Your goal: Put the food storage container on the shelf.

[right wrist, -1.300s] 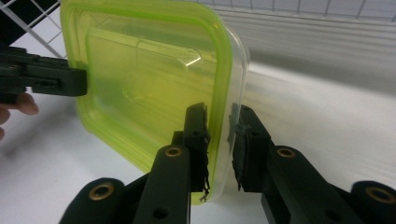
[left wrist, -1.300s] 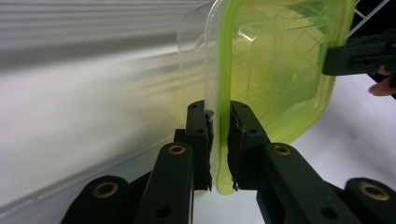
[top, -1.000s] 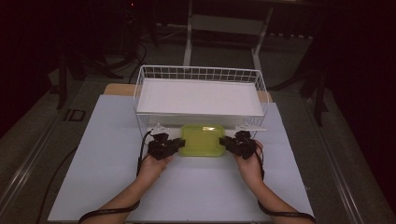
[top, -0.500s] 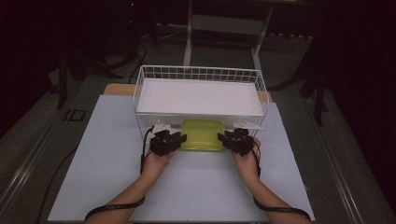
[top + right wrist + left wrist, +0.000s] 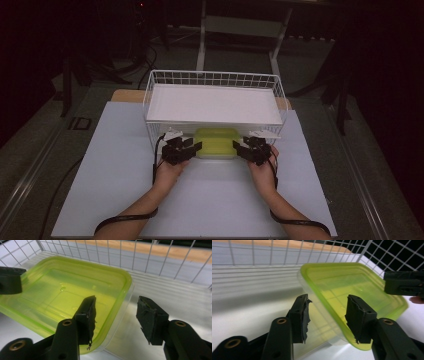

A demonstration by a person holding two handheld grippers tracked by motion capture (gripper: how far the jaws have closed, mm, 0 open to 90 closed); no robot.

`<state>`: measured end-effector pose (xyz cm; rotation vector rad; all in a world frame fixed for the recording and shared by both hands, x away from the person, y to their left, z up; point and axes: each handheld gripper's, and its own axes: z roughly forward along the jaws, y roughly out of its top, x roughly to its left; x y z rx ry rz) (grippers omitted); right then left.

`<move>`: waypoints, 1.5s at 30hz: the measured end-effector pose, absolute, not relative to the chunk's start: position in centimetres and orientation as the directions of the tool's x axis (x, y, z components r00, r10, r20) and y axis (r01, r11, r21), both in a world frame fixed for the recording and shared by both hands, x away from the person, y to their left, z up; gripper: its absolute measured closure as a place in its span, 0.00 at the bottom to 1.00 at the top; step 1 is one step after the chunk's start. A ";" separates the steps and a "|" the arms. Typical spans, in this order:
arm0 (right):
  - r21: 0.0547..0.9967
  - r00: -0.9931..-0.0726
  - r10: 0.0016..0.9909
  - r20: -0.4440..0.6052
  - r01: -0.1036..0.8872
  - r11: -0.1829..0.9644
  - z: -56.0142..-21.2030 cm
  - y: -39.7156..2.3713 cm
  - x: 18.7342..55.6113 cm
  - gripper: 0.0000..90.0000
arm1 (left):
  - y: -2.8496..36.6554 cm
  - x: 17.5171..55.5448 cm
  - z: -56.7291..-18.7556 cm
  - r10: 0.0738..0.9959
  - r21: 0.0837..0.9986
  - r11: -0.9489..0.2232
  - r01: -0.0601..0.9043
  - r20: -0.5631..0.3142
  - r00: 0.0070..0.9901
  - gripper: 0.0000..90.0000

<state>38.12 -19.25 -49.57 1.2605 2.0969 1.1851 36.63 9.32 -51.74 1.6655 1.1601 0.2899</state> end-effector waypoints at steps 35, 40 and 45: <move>0.800 -0.661 0.738 0.135 0.512 0.312 -49.0 -16.6 32.2 1.00 | 13.0 28.7 -48.9 0.761 0.859 -0.079 0.505 -0.275 0.588 0.39; 0.785 -0.672 0.729 0.129 0.518 0.339 -49.6 -15.7 32.2 1.00 | 13.3 28.0 -49.0 0.754 0.855 -0.106 0.507 -0.264 0.602 0.27; 0.775 -0.676 0.726 0.126 0.524 0.354 -50.4 -14.8 32.7 1.00 | 13.6 27.7 -49.3 0.724 0.867 -0.134 0.481 -0.246 0.645 0.09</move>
